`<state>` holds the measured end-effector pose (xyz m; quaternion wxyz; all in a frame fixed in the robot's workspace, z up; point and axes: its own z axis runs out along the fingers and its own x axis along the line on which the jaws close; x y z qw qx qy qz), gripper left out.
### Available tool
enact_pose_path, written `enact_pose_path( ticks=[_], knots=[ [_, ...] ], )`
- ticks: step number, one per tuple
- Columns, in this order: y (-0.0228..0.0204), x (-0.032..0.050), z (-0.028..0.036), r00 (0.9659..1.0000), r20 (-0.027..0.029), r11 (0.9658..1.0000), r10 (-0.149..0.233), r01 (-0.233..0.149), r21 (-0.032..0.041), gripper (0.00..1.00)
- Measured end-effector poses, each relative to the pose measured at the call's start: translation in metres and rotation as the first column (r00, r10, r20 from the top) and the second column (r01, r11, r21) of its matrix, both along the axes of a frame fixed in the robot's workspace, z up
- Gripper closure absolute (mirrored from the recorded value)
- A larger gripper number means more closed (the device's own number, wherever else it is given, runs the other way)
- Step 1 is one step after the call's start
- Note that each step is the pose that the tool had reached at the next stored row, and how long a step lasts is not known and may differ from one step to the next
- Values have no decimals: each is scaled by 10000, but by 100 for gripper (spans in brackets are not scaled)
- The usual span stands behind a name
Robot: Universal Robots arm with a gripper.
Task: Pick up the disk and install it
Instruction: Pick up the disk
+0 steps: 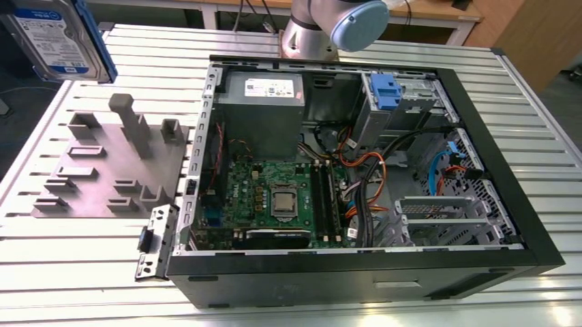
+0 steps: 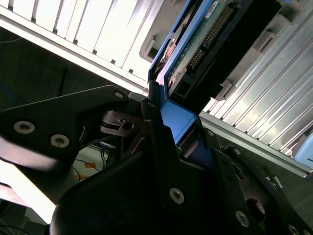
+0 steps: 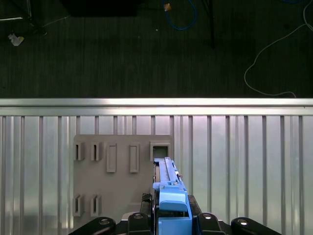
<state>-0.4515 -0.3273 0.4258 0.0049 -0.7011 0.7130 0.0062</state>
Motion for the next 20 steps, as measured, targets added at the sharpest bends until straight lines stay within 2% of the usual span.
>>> enact_pose_path(
  ticks=[7, 9, 20],
  knots=[
    [0, 0, 10, 10000, -1, 10000, 0, 0, 0, 64],
    [0, 0, 37, 10000, 0, 10000, 0, 0, 0, 64],
    [0, 0, 80, 10000, -1, 10000, 0, 0, -1, 64]
  ],
)
